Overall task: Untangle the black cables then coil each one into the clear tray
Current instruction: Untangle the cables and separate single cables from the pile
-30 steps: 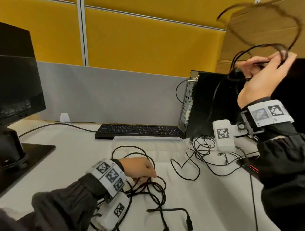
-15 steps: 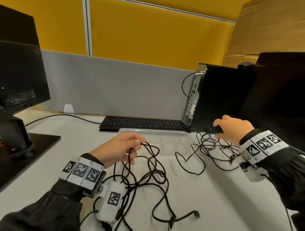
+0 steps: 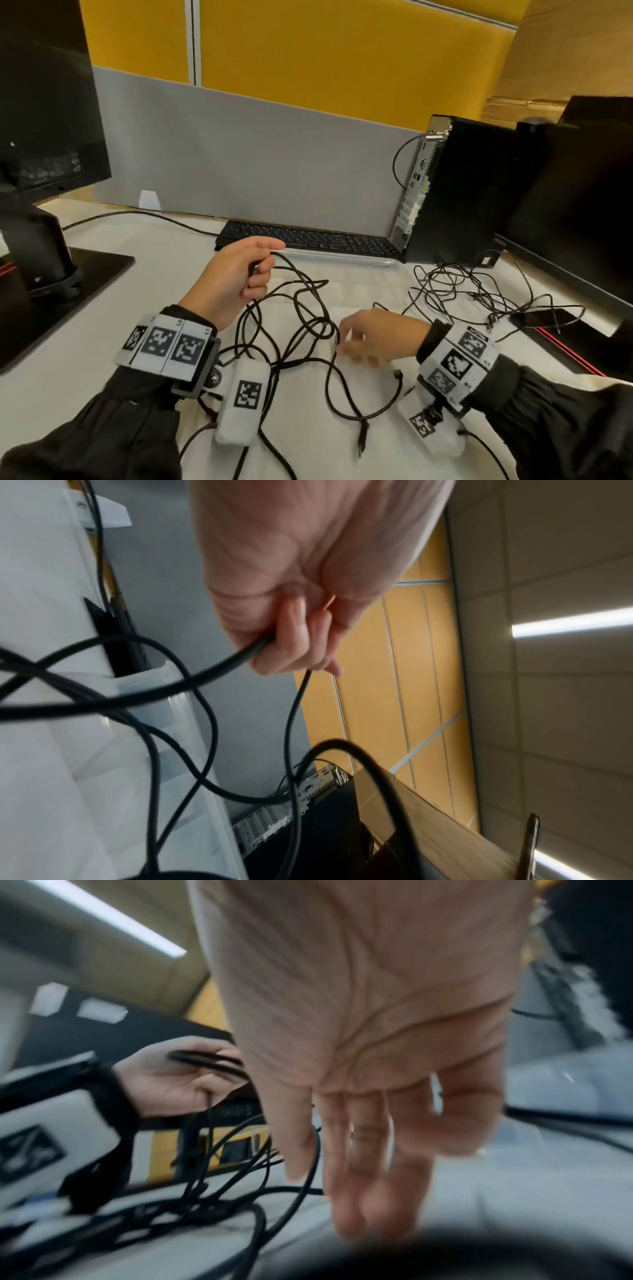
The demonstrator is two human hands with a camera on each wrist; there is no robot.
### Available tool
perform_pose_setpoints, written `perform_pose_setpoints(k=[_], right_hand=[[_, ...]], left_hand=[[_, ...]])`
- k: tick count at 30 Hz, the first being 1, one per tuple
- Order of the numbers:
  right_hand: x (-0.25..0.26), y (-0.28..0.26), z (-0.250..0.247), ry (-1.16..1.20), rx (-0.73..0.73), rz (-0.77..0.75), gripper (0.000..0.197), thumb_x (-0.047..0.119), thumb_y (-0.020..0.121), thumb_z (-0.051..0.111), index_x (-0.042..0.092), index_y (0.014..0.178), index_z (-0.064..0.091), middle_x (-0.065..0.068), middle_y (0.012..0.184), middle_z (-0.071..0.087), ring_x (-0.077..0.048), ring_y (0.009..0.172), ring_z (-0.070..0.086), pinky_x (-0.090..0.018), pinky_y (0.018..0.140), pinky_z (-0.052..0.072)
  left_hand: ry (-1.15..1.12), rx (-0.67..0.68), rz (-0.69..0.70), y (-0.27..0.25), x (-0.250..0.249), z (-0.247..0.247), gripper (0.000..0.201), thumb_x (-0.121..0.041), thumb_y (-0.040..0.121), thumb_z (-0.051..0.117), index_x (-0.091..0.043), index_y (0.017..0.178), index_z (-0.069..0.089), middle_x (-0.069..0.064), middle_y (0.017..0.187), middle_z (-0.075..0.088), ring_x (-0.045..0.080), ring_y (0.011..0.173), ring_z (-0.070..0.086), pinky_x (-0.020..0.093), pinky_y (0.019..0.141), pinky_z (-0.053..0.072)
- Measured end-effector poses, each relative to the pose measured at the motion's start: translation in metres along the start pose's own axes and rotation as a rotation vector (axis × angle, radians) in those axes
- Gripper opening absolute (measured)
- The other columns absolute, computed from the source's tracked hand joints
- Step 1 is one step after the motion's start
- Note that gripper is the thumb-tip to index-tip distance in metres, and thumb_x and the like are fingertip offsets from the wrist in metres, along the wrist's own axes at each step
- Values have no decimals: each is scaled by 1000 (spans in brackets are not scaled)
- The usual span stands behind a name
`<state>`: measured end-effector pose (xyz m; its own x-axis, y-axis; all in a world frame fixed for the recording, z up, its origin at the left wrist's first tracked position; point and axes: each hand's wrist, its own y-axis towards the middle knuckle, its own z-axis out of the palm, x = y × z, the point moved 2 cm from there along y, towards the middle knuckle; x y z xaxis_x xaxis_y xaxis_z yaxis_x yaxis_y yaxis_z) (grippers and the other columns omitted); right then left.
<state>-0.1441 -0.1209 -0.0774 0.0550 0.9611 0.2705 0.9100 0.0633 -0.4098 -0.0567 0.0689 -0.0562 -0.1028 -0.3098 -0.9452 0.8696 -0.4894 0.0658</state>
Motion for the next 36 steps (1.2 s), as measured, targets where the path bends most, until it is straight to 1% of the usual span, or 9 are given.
perform_pose_setpoints(k=[6,8,10,12,15,18,22,27,36], right_hand=[[3,-1,-2,539,-97,-138,13,27,95,52,24,86,60,4,87,66,-7,75,64,-16,46,43],[9,-6,-9,693,-181,-211,15,23,96,50,18,87,60,2,88,67,-10,80,65,-19,47,47],[18,-13,-17,845,-257,-286,18,20,97,47,12,87,60,-3,84,66,-15,76,64,-22,51,51],[28,-19,-25,946,-320,-356,19,19,97,45,10,89,60,-5,76,63,-17,70,61,-25,56,53],[40,-25,-36,991,-450,-438,20,20,97,44,9,93,60,-3,69,56,-14,67,54,-27,60,52],[46,-31,-51,1034,-574,-507,20,21,97,43,10,94,60,-4,69,54,-14,73,54,-28,60,52],[42,-36,-76,1198,-709,-579,18,24,97,41,16,90,56,3,59,46,-13,64,53,-28,60,53],[19,-44,-101,1247,-1074,-580,22,25,102,35,19,94,55,7,61,42,-7,59,44,-24,64,45],[5,-47,-111,1324,-1481,-698,21,26,102,31,22,91,49,6,69,43,-7,66,45,-28,75,46]], left_hand=[[6,-149,27,3,-2,-10,27,-3,93,33,-10,97,59,-6,54,38,5,42,30,16,36,26],[409,-345,206,2,-6,-15,24,-6,93,39,-17,93,61,-4,76,50,5,63,45,21,58,40],[734,-444,438,-7,-14,-10,10,-26,92,49,-26,96,57,-5,107,43,8,97,47,28,89,39],[875,-312,653,-21,-20,3,25,-50,84,47,-36,103,55,-12,116,37,4,117,37,31,100,25],[978,34,797,-36,-25,20,36,-61,78,48,-44,109,53,-26,122,46,-8,123,34,32,104,20],[1024,244,617,-32,-17,22,54,-47,76,63,-55,123,37,-27,110,55,-7,103,51,20,95,37],[1088,170,545,-20,-13,8,56,-22,85,64,-59,115,34,-15,89,62,9,69,55,15,66,47],[1013,-37,543,-11,-20,-17,3,-31,89,58,-34,88,58,-14,80,64,-4,67,55,8,61,39],[1159,-328,406,-3,-23,-43,28,-53,80,58,-26,75,65,-3,71,61,7,70,53,23,63,42]])
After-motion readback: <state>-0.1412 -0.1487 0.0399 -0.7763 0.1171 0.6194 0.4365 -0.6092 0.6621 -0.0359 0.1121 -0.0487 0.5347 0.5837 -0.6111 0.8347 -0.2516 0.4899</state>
